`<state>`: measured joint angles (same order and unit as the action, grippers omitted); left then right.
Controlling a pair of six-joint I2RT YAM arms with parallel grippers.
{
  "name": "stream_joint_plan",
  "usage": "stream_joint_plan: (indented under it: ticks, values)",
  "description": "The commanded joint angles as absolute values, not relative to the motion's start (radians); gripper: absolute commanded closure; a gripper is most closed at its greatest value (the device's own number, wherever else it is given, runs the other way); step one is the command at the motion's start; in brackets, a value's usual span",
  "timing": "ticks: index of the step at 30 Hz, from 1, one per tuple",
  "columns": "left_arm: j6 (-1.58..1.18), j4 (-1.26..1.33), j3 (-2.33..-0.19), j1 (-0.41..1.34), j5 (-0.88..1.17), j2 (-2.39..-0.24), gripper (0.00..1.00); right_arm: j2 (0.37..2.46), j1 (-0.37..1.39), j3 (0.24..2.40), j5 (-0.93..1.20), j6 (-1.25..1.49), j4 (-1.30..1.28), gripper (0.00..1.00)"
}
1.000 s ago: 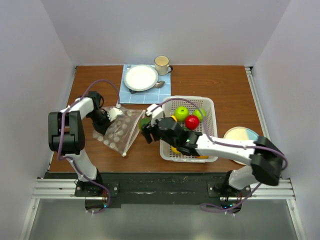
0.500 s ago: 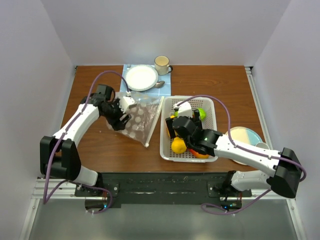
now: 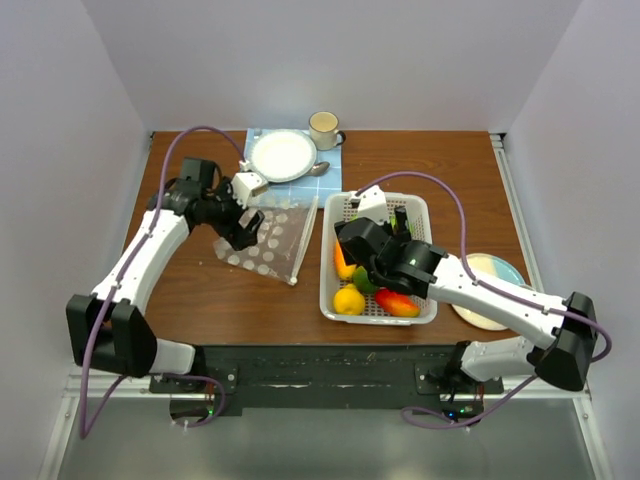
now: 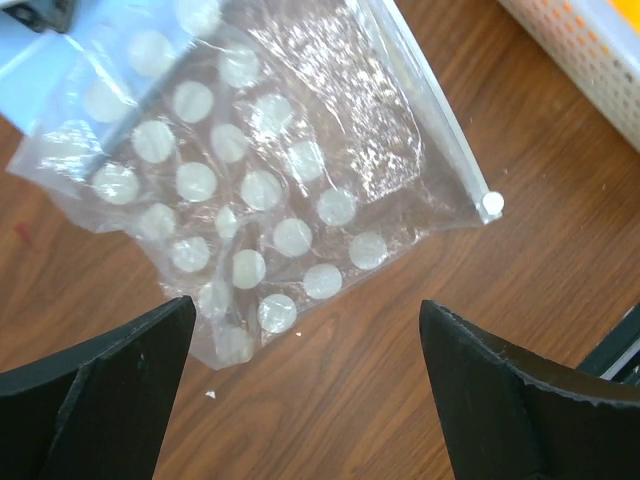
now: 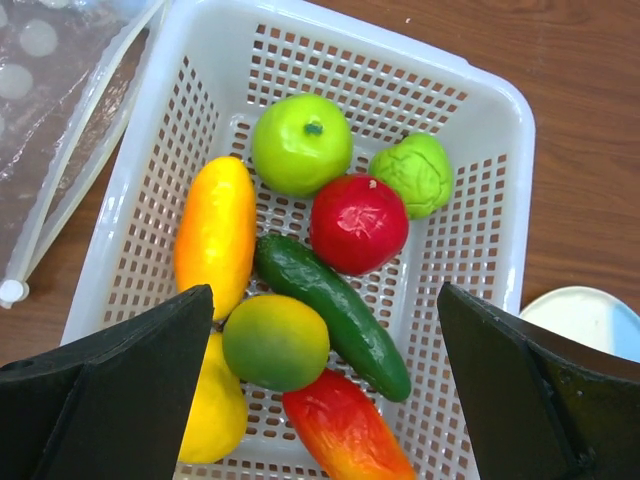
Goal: Open the zip-top bag and remove the fake food
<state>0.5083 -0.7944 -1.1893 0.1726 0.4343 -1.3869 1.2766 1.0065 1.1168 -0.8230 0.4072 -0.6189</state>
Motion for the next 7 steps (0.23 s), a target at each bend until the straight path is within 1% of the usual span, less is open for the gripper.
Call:
stream_joint_plan:
  ticks: [1, 4, 7]
  values:
    - [0.385, -0.706, -1.258, 0.169, 0.4, -1.35, 0.0, 1.235, 1.003, 1.164, -0.887, 0.402, -0.664, 0.02]
    - [0.333, -0.687, -1.318, 0.169, 0.428, -1.39, 0.0, 1.204, 1.003, 1.18, -0.868, 0.359, -0.634, 0.02]
    - [0.285, -0.637, -1.345, 0.169, 0.449, -1.417, 0.0, 1.198, 1.003, 1.224, -0.879, 0.353, -0.673, 0.01]
